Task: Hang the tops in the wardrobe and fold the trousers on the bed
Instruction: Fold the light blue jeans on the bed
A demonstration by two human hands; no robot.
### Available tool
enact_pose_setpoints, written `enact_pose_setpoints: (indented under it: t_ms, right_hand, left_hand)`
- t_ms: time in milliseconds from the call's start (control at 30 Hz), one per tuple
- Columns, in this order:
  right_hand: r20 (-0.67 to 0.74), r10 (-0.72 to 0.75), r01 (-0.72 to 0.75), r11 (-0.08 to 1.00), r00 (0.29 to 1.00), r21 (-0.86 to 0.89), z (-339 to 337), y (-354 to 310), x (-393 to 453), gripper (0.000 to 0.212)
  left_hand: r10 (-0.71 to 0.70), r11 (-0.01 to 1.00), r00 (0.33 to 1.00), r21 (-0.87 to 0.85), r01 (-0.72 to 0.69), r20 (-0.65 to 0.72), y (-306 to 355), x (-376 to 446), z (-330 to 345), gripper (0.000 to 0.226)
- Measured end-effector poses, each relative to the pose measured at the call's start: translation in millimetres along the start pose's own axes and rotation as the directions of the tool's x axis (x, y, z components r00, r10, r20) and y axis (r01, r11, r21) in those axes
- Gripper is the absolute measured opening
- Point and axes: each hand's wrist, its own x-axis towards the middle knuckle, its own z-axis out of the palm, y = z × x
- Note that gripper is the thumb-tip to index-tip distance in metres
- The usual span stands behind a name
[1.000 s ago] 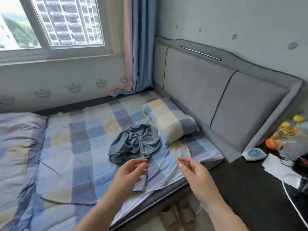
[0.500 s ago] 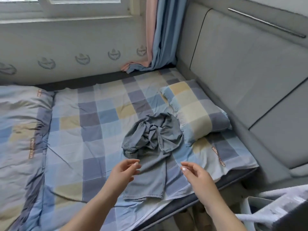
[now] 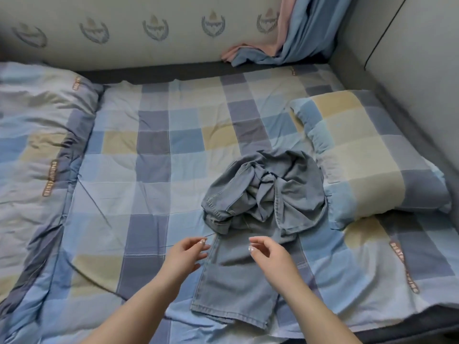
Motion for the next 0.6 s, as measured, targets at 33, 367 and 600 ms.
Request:
enact_pose_setpoints:
  t_ms: [33,367,600]
  right_hand:
    - [0.019,0.006,-0.005,1.000,1.000,-0.025,10.9,10.2,16.1,0.016]
    - [0.128,-0.058,0.104,0.913,0.990,-0.393,88.6,102.4,160.8,0.062]
    - [0.108,-0.077,0.123,0.839,0.991,-0.530,103.9,121.0,211.7,0.075]
  left_hand:
    - [-0.017,1.000,1.000,-0.010,0.017,-0.005,-8.7,18.5,0.6,0.019]
    - [-0.196,0.947,0.979,-0.246,0.205,0.060,-84.7,191.3,37.5,0.033]
    - [-0.170,0.817,0.985,-0.555,0.155,0.024,-81.4,243.8,70.2,0.008]
